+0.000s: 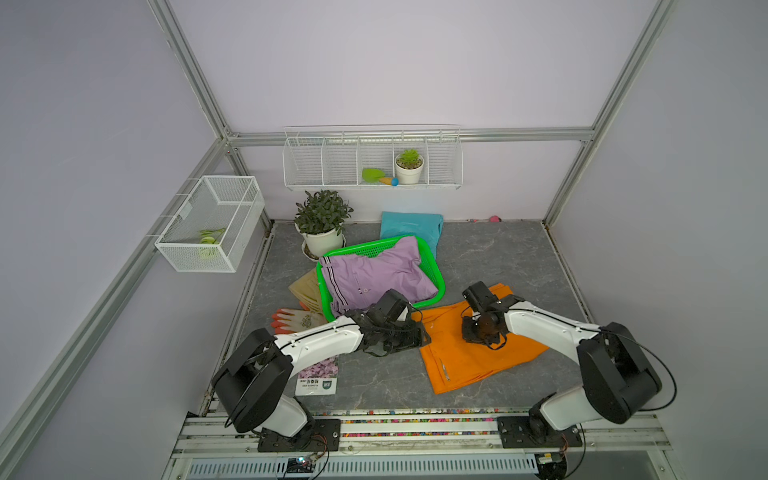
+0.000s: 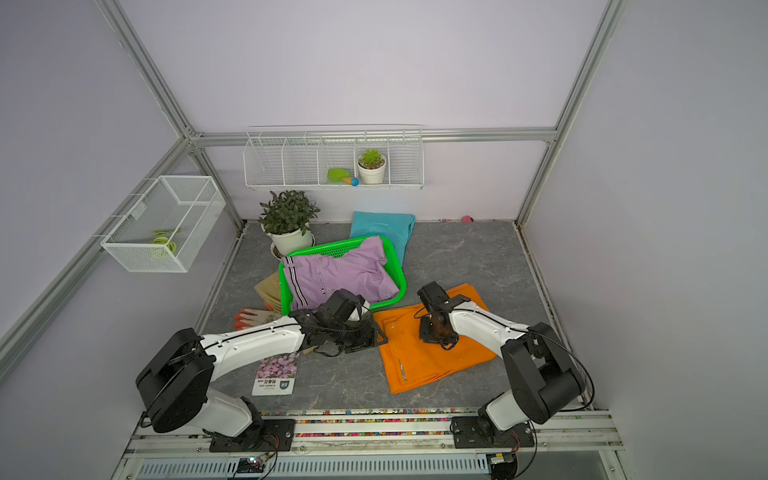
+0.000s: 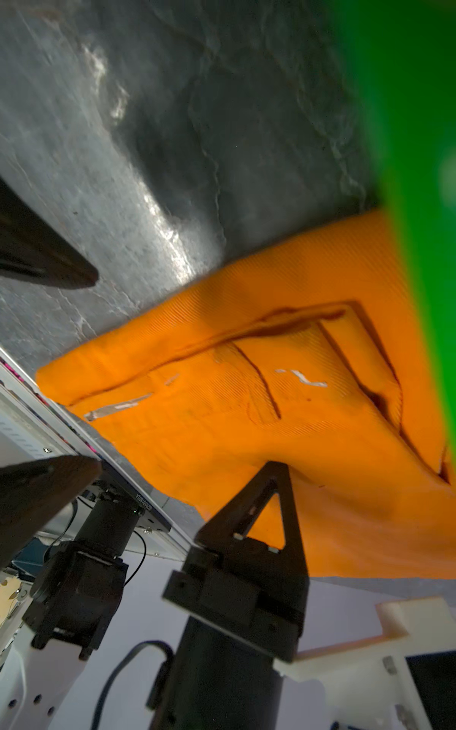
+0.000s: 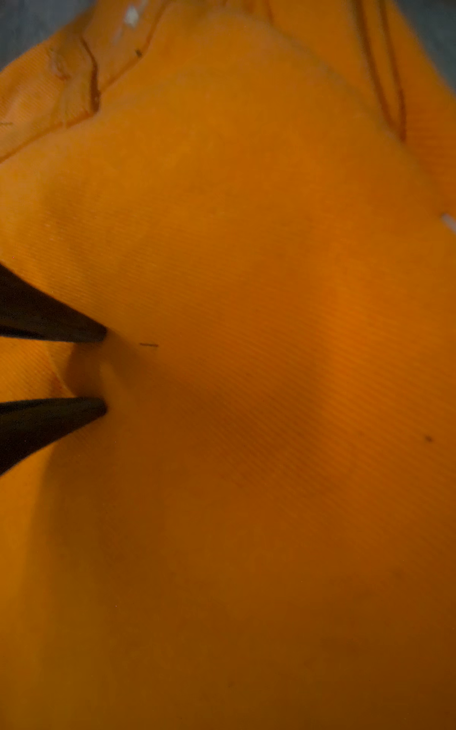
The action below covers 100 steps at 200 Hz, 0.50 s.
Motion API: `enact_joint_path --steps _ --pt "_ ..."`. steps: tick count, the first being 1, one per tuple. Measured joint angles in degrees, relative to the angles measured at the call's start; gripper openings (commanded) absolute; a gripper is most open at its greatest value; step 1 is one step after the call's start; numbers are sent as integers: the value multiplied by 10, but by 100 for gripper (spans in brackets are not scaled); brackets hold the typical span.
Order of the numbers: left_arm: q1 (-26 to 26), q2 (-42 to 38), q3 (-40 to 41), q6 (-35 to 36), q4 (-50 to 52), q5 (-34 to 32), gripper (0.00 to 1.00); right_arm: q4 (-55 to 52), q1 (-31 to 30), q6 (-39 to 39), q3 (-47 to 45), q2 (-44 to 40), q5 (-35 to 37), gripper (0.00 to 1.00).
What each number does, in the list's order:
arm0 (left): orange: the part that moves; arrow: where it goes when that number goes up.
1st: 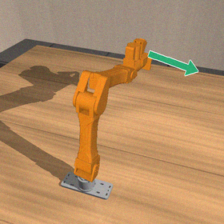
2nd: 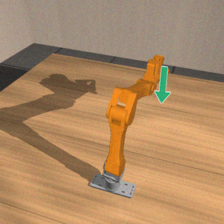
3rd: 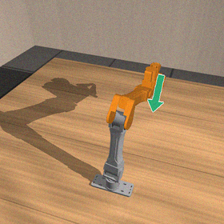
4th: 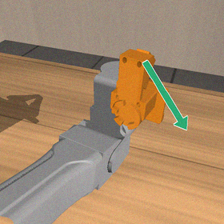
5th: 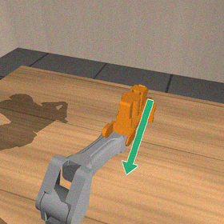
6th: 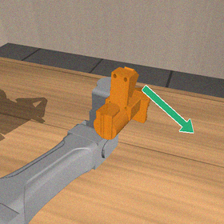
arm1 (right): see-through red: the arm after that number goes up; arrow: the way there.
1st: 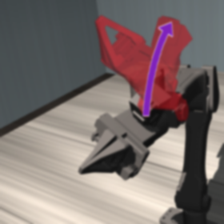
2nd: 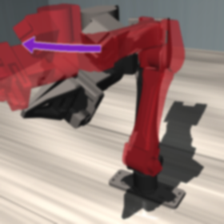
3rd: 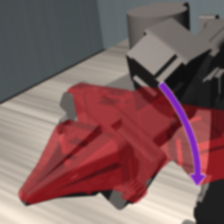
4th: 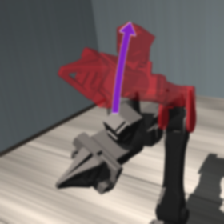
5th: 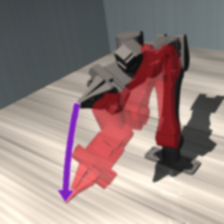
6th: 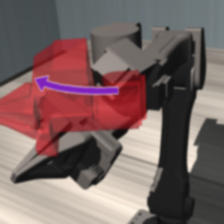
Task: Put the folded long pants in the basket
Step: Move the long pant to the center of the board.
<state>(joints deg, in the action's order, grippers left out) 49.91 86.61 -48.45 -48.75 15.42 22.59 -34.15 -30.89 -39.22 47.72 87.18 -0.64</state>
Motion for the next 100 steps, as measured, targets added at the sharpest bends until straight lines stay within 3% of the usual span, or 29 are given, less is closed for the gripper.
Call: enact_joint_path --steps 26,100 --pt "0 5 0 3 5 -20 68 6 -33 -26 14 13 -8 34" --pt "5 -29 0 3 58 -38 68 9 -34 -48 11 5 -20 37"
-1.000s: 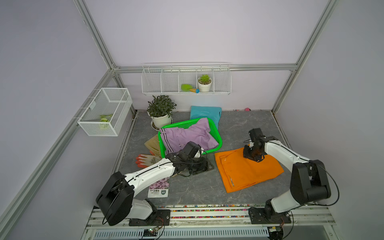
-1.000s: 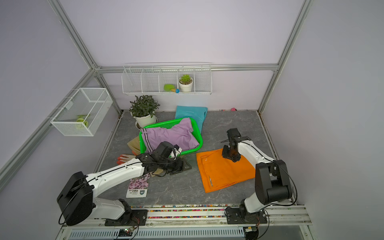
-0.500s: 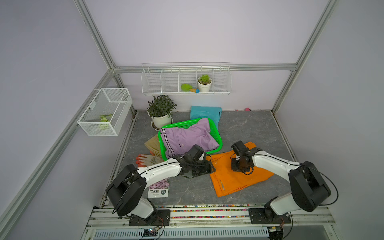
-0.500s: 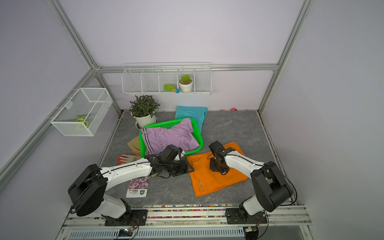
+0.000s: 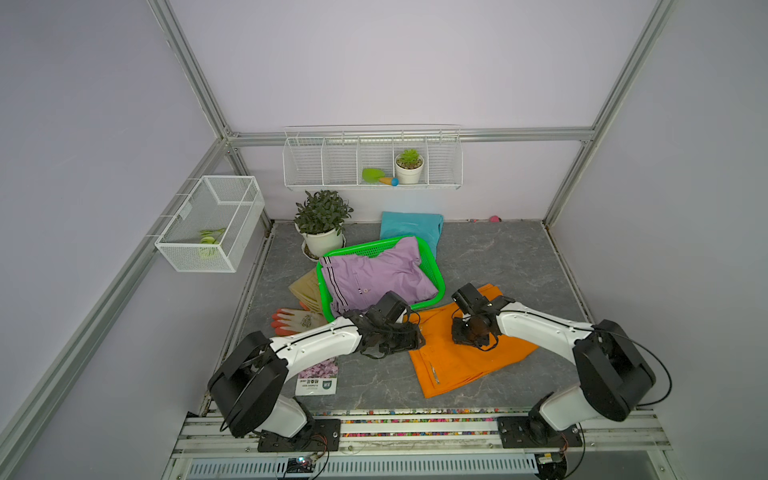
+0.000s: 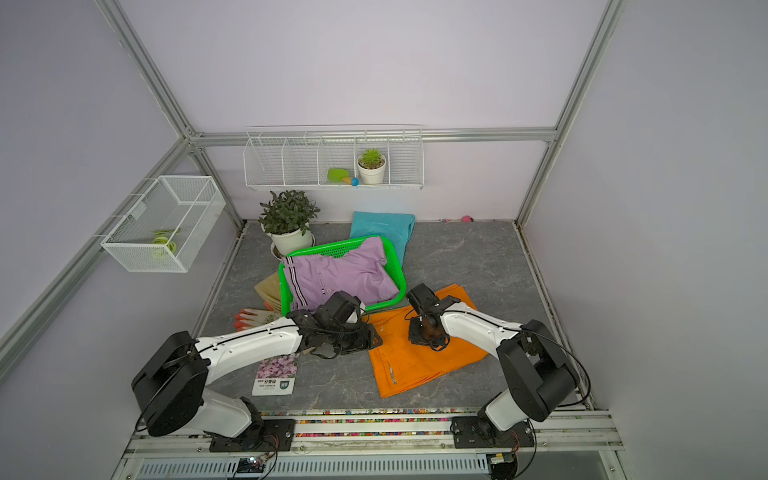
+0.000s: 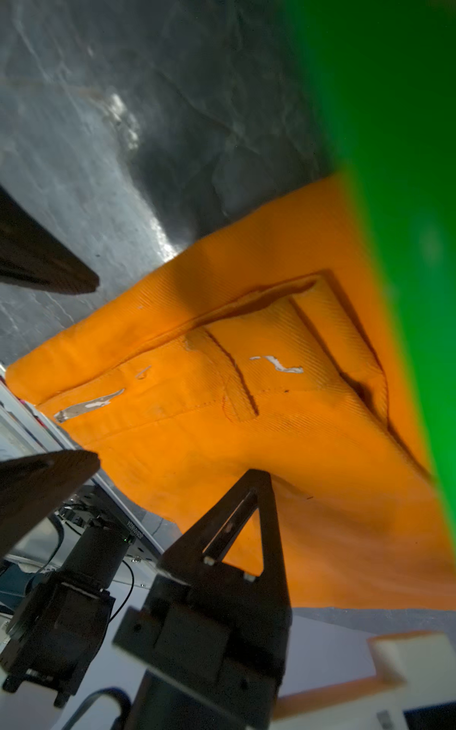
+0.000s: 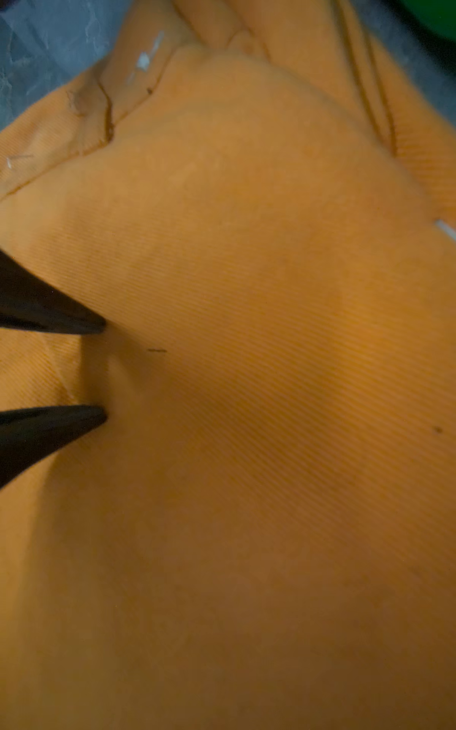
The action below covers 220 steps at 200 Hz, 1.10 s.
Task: Put the folded long pants in the basket
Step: Move the long pant to the center of the board, then pick up the long pant at the center of the board.
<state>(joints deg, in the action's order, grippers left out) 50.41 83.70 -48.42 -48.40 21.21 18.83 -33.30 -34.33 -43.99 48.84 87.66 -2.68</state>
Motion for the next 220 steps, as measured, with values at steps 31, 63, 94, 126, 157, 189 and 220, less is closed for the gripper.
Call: enact_joint_path --steps 31,63,94,126,157,189,220 --pt "13 -63 -1 -19 39 -6 69 0 0 -2 -3 -7 -5 37" --pt "37 -130 57 -75 -14 -10 70 0 0 -2 -5 -14 -7 38" --pt "47 -142 185 -157 -115 -18 71 2 0 -2 -8 -20 -17 38" --pt "53 -104 235 -214 -209 -30 71 6 -1 -1 -14 -21 -23 38" --pt "58 -54 234 -236 -301 -36 70 12 -2 -2 -23 -23 -26 38" --pt "59 4 227 -247 -390 -27 65 15 -4 -2 -26 -27 -30 39" --pt "60 52 207 -250 -433 -21 55 14 -13 -2 -26 -28 -32 39"
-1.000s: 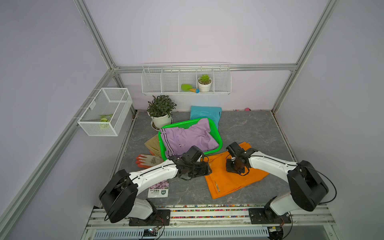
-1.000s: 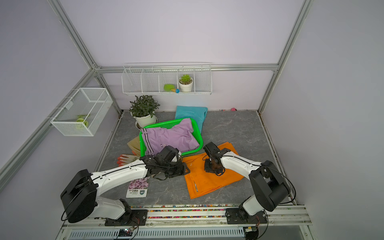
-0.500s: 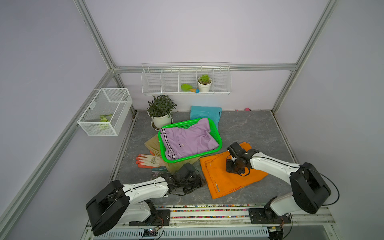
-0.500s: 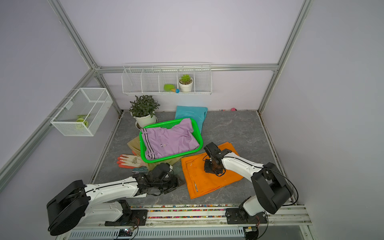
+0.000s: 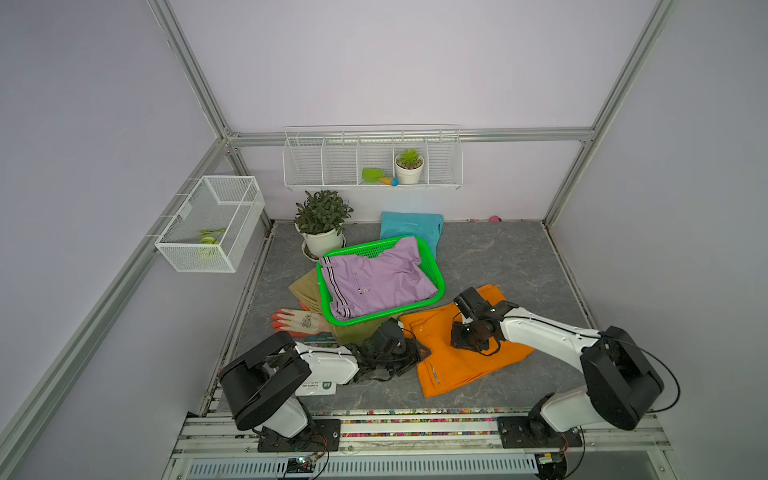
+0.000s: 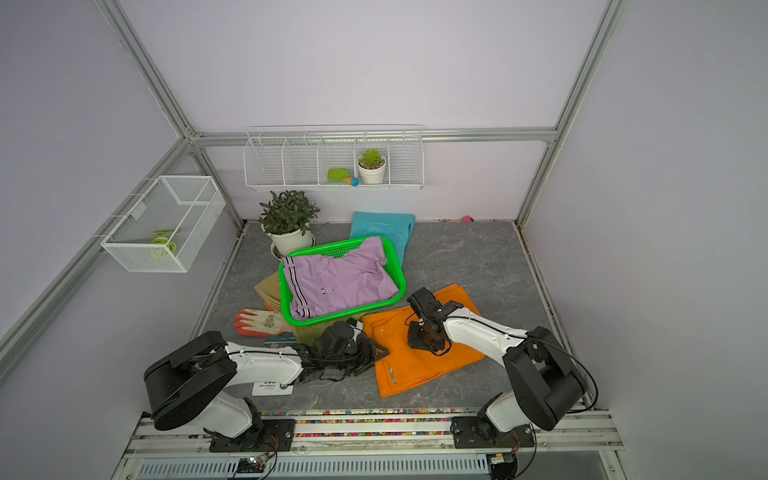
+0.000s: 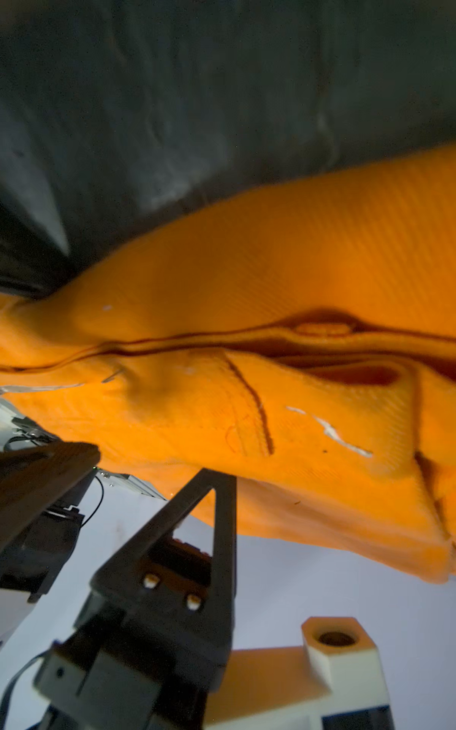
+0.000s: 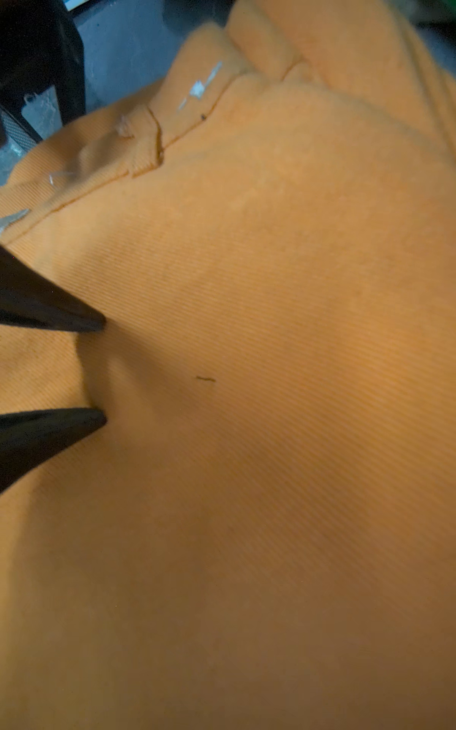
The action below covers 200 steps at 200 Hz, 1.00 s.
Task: Put the folded long pants in the basket
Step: Pick up the long pant at the center of the board.
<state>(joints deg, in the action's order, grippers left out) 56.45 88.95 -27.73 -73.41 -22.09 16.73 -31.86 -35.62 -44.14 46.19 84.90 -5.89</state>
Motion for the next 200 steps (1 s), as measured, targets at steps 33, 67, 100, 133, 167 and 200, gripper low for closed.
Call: enact_joint_path --steps 33,67,100,133,167,200 --pt "2 3 -1 2 13 -9 32 0 -5 0 0 0 0 38" --pt "2 9 -21 18 56 -15 0 -1 -5 0 0 0 -2 38" --pt "2 12 -36 22 79 -20 0 -9 -5 7 2 -1 0 38" --pt "3 -22 -37 24 137 -39 0 -67 -6 32 36 -3 36 46" --pt "3 -83 -58 35 275 -77 0 -112 58 72 89 -16 79 64" --pt "3 -112 -68 41 353 -101 0 -122 177 102 97 -21 105 76"
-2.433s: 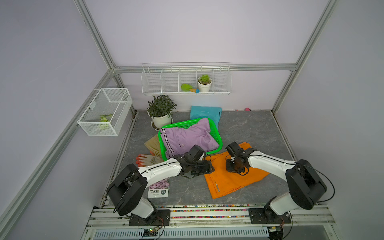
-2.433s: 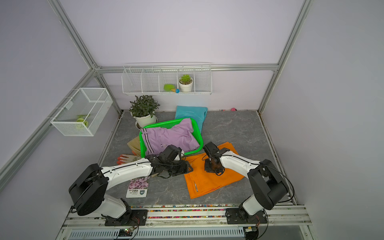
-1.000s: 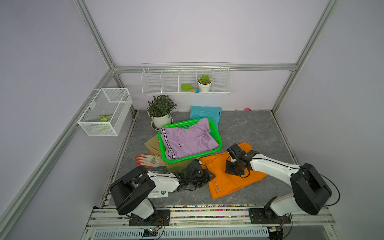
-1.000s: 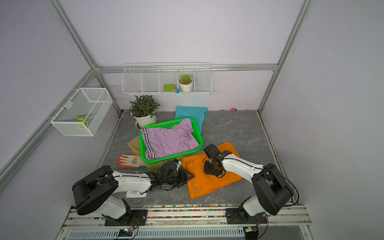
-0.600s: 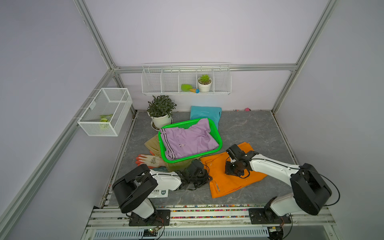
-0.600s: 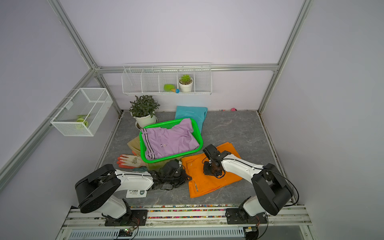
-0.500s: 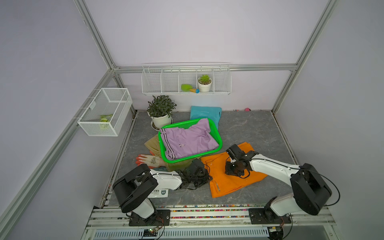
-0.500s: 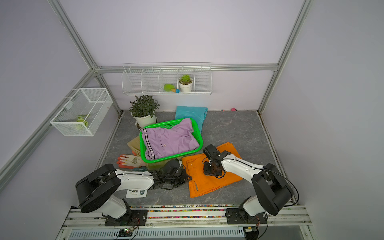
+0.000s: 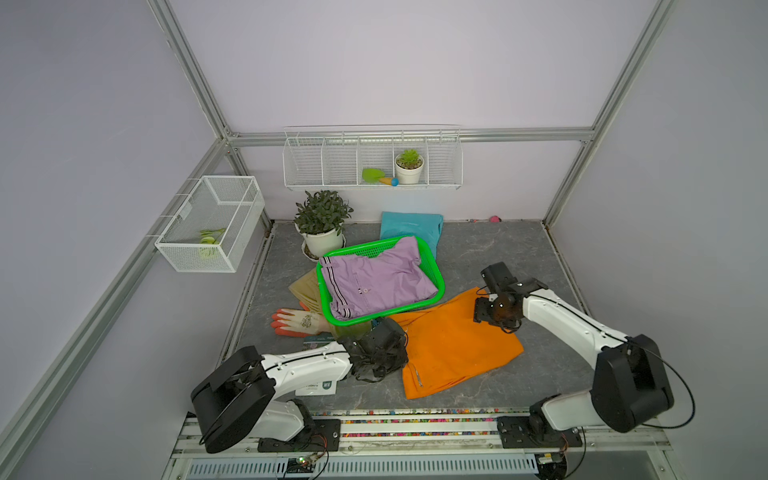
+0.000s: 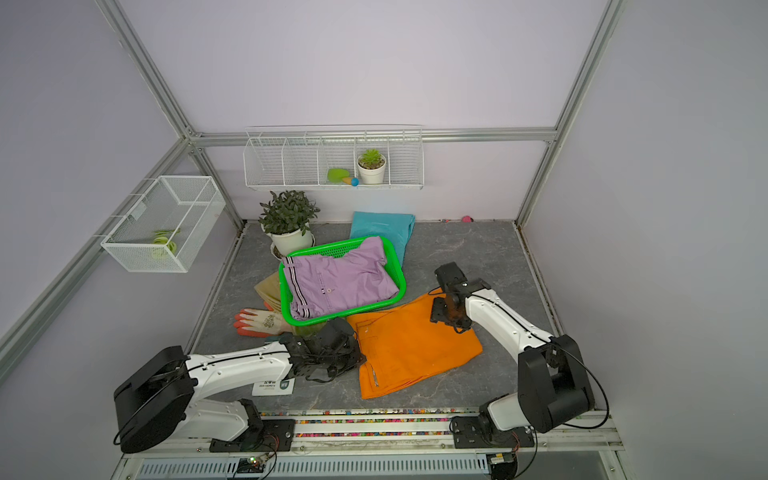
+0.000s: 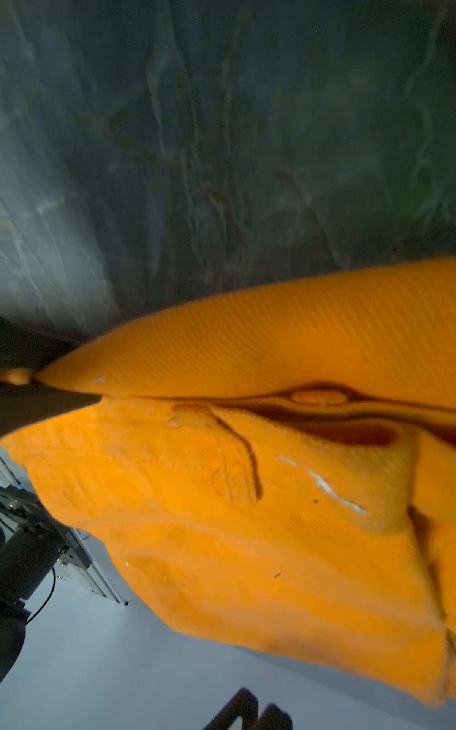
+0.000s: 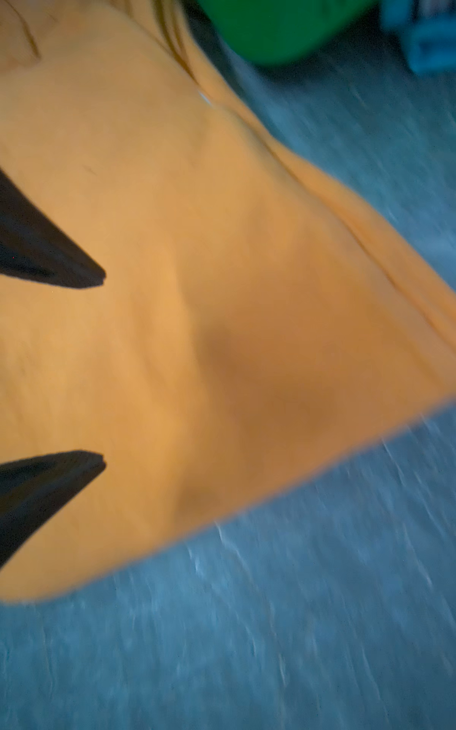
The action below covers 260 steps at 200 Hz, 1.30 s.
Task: Put the folded long pants in the basket
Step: Pick up the long pant at the center of the board.
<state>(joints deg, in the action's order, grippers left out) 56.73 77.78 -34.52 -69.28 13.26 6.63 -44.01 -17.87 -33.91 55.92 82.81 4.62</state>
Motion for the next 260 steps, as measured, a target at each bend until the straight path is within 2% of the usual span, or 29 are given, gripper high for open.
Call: enact_joint_path --steps 49,80,123,161,178,196,203,229,260 --pt "-6 -12 0 10 49 -10 0 19 120 36 -24 18 -39 76" --pt "-9 -7 0 14 51 -10 0 41 127 64 -24 60 -89 74" --pt "-11 3 0 15 50 -10 0 57 135 81 -19 111 -117 69" --pt "-11 4 0 15 48 -9 0 60 140 89 -10 124 -144 54" --pt "-12 5 0 15 48 -8 0 66 140 96 -7 129 -160 37" --pt "-12 5 0 16 47 -6 0 68 140 91 -9 130 -171 8" --pt "-12 5 0 17 47 -6 0 68 140 89 -9 128 -174 0" --pt "-12 5 -6 23 54 -1 0 54 139 80 -9 102 -164 0" --pt "-13 5 -30 28 63 20 0 17 138 64 -20 48 -113 0"
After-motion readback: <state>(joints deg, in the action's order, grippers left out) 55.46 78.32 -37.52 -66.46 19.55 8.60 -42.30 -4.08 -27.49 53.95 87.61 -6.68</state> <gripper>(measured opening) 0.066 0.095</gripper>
